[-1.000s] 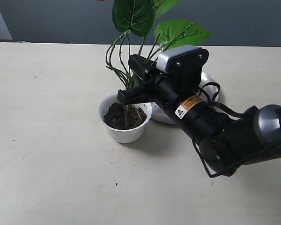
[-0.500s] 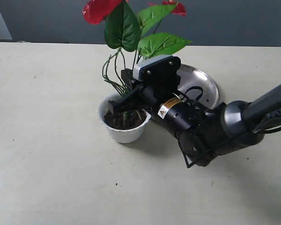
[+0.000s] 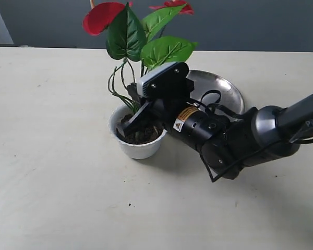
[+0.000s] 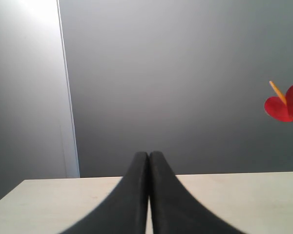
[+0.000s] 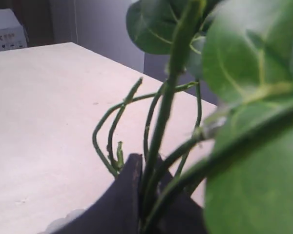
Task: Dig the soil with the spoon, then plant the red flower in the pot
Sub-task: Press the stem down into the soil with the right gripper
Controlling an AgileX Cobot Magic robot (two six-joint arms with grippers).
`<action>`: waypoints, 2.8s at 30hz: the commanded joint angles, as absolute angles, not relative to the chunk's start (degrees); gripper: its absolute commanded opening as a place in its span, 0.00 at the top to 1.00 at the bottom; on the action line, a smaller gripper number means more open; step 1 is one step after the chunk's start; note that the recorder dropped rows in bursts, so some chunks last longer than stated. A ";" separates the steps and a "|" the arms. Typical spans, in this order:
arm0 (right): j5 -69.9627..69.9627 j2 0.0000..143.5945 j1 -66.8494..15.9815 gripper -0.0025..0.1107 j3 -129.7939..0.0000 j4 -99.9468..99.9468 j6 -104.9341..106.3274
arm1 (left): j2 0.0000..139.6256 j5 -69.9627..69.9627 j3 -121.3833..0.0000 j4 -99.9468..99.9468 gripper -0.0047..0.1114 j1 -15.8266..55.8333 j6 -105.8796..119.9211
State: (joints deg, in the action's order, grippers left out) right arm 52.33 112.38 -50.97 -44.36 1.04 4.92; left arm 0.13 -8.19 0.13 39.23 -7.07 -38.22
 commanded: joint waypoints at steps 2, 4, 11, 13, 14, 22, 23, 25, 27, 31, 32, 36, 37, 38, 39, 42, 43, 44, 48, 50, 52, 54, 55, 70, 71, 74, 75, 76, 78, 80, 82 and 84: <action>38.43 112.22 -51.38 0.98 -43.69 -1.53 7.95 | 0.00 -8.60 0.00 38.87 0.96 -6.69 -38.41; 36.21 112.22 -51.38 0.98 -43.69 -2.41 7.95 | 0.00 -8.60 0.00 38.87 0.96 -6.69 -38.41; 30.91 110.53 -51.38 0.98 -43.69 -4.50 7.85 | 0.00 -8.60 0.00 38.87 0.96 -6.69 -38.41; 29.57 109.96 -51.38 0.98 -43.69 -4.41 7.85 | 0.00 -8.60 0.00 38.87 0.96 -6.69 -38.41; 28.92 109.54 -51.38 0.98 -43.69 -4.41 7.85 | 0.00 -8.60 0.00 38.87 0.96 -6.69 -38.41; 24.68 108.28 -51.38 0.98 -43.69 -2.82 6.44 | 0.00 -8.60 0.00 38.87 0.96 -6.69 -38.41; 24.22 108.28 -51.38 0.98 -43.69 -2.82 6.44 | 0.00 -8.60 0.00 38.87 0.96 -6.69 -38.41; 22.77 108.28 -51.38 0.98 -43.69 -2.82 6.44 | 0.00 -8.60 0.00 38.87 0.96 -6.69 -38.41; 22.01 108.28 -51.38 0.98 -43.69 -2.82 6.44 | 0.00 -8.60 0.00 38.87 0.96 -6.69 -38.41; 21.21 108.28 -51.38 0.98 -43.69 -2.82 6.44 | 0.00 -8.60 0.00 38.87 0.96 -6.69 -38.41; 21.18 108.28 -51.38 0.98 -43.69 -2.82 6.34 | 0.00 -8.60 0.00 38.87 0.96 -6.69 -38.41; 21.09 108.28 -51.38 0.98 -43.69 -2.82 5.59 | 0.00 -8.60 0.00 38.87 0.96 -6.69 -38.41; 20.87 108.28 -51.38 0.98 -43.69 -2.82 5.59 | 0.00 -8.60 0.00 38.87 0.96 -6.69 -38.41; 20.73 108.28 -51.38 0.98 -43.69 -2.82 5.59 | 0.00 -8.60 0.00 38.87 0.96 -6.69 -38.41; 20.39 108.28 -51.38 0.98 -43.69 -2.82 5.36 | 0.00 -8.60 0.00 38.87 0.96 -6.69 -38.41; 19.49 108.28 -51.38 0.98 -43.69 -2.82 4.54 | 0.00 -8.60 0.00 38.87 0.96 -6.69 -38.41; 19.39 108.28 -51.38 0.98 -43.69 -2.82 4.41 | 0.00 -8.60 0.00 38.87 0.96 -6.69 -38.41; 19.39 108.28 -51.38 0.98 -43.69 -2.82 4.24 | 0.00 -8.60 0.00 38.87 0.96 -6.69 -38.41; 18.73 108.28 -51.38 0.94 -43.69 -2.82 4.26 | 0.00 -8.60 0.00 38.87 0.96 -6.69 -38.41; 18.15 108.28 -51.38 0.85 -43.69 -2.82 4.26 | 0.00 -8.60 0.00 38.87 0.96 -6.69 -38.41; 17.94 108.28 -51.38 0.75 -43.69 -2.82 4.10 | 0.00 -8.60 0.00 38.87 0.96 -6.69 -38.41; 17.39 108.28 -51.38 0.70 -43.69 -2.82 3.99 | 0.00 -8.60 0.00 38.87 0.96 -6.69 -38.41; 17.16 108.28 -51.38 0.69 -43.69 -2.82 4.01 | 0.00 -8.60 0.00 38.87 0.96 -6.69 -38.41; 9.92 104.05 -51.38 0.69 -43.69 -2.82 2.40 | 0.00 -8.60 0.00 38.87 0.96 -6.69 -38.41; 9.62 103.70 -51.38 0.69 -43.69 -2.82 2.40 | 0.00 -8.60 0.00 38.87 0.96 -6.69 -38.41; 9.21 102.91 -51.38 0.69 -43.69 -2.96 2.40 | 0.00 -8.60 0.00 38.87 0.96 -6.69 -38.41; 9.11 102.66 -51.38 0.69 -43.69 -2.96 2.40 | 0.00 -8.60 0.00 38.87 0.96 -6.69 -38.41; 8.62 102.53 -51.38 0.69 -43.69 -2.96 2.40 | 0.00 -8.60 0.00 38.87 0.96 -6.69 -38.41; 7.57 102.53 -51.38 0.69 -43.69 -2.96 2.40 | 0.00 -8.60 0.00 38.87 0.96 -6.69 -38.41; 6.02 102.53 -51.38 0.69 -43.69 -2.96 2.40 | 0.00 -8.60 0.00 38.87 0.96 -6.69 -38.41; 4.77 102.50 -51.38 0.69 -43.69 -2.96 2.40 | 0.00 -8.60 0.00 38.87 0.96 -6.69 -38.41; 4.22 102.50 -51.38 0.69 -43.69 -2.96 2.40 | 0.00 -8.60 0.00 38.87 0.96 -6.69 -38.41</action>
